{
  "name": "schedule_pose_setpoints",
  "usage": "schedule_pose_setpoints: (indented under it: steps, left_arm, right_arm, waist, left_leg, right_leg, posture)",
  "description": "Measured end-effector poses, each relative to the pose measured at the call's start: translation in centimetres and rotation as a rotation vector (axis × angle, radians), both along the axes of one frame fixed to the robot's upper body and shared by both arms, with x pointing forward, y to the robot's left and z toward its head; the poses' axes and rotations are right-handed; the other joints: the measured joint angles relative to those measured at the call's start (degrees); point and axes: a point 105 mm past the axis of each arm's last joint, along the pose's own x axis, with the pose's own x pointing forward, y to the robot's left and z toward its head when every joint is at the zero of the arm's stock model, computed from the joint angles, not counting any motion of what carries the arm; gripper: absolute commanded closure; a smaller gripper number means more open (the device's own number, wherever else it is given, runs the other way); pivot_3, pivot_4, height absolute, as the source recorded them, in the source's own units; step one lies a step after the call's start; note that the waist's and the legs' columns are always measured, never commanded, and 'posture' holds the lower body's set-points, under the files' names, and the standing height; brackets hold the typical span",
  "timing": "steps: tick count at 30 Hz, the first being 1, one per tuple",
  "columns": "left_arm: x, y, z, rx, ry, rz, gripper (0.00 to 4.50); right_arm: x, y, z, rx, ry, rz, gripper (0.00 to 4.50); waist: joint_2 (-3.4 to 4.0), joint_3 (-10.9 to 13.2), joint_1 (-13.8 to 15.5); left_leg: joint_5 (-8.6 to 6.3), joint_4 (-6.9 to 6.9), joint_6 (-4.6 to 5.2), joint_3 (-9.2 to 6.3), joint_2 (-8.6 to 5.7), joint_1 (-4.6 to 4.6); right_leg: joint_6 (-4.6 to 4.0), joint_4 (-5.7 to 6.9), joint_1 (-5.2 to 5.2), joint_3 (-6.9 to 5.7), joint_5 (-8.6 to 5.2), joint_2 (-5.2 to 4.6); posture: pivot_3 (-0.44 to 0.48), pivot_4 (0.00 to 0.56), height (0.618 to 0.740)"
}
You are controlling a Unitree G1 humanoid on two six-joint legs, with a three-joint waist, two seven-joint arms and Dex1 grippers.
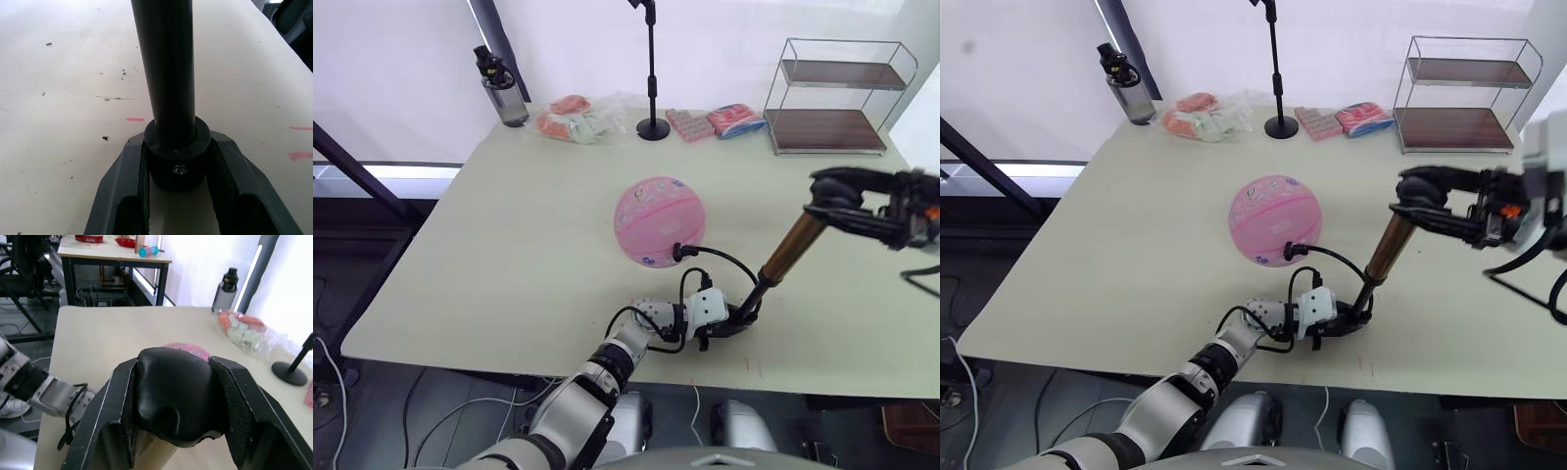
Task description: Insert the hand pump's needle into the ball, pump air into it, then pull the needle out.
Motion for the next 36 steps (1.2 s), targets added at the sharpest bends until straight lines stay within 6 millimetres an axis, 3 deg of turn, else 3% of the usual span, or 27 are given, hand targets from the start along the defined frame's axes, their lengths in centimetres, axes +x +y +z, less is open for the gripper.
schedule_pose_setpoints:
  steps: [10, 15, 18, 28, 31, 36]
  left_arm:
    - [-0.1, -0.2, 0.1, -0.007, 0.001, -0.005, 3.38]
    - [0.0, 0.1, -0.1, 0.007, 0.005, 0.002, 3.38]
    - [0.0, 0.3, -0.4, 0.016, 0.008, 0.004, 3.38]
    - [0.0, 0.4, -0.6, 0.026, 0.013, 0.013, 3.38]
    - [0.0, 0.5, -0.8, 0.031, 0.015, 0.015, 3.38]
    - [0.2, 0.8, -1.0, 0.042, 0.017, 0.027, 3.38]
  right_arm:
    - [-0.3, 0.1, -0.2, 0.027, -0.009, -0.012, 2.79]
    - [-0.4, 0.1, -2.8, 0.040, -0.043, -0.048, 2.79]
    - [-0.6, 0.4, -5.9, 0.027, -0.029, -0.063, 2.79]
    - [0.1, 1.6, -13.2, -0.025, 0.038, -0.086, 2.79]
    - [0.2, 2.0, -14.6, -0.046, 0.040, -0.087, 2.79]
    - [-0.1, 2.5, -15.0, -0.050, 0.008, -0.077, 2.79]
  waist:
    - [0.00, 0.2, 0.3]
    - [-0.03, -0.1, 0.1]
    - [-0.16, -0.3, 0.1]
    - [-0.34, -0.6, -0.1]
    - [-0.38, -0.7, -0.1]
    - [-0.54, -0.9, -0.6]
  left_leg:
    - [0.00, 0.01, 0.00, 0.06, -0.06, -0.11]
    - [0.00, 0.02, 0.00, 0.09, -0.01, 0.07]
    - [0.00, 0.00, 0.00, 0.04, 0.07, 0.24]
    - [0.00, 0.00, 0.00, 0.06, 0.07, 0.49]
    - [-0.01, -0.08, 0.00, 0.06, 0.07, 0.80]
    - [-0.01, -0.12, 0.00, 0.00, 0.15, 1.01]
  right_leg:
    - [0.01, 0.02, -0.13, 0.03, 0.01, 0.05]
    - [0.02, 0.08, -0.05, 0.08, 0.00, 0.17]
    - [0.01, 0.11, 0.06, 0.05, -0.01, 0.31]
    - [0.00, 0.11, 0.26, 0.07, -0.01, 0.37]
    - [0.00, 0.08, 0.55, 0.07, -0.03, 0.38]
    - [-0.03, 0.08, 0.74, 0.06, -0.06, 0.42]
  posture:
    - [0.000, 0.150, 0.736]
    - [0.000, 0.150, 0.736]
    - [0.000, 0.150, 0.736]
    - [0.000, 0.150, 0.736]
    - [0.000, 0.150, 0.736]
    - [0.000, 0.150, 0.736]
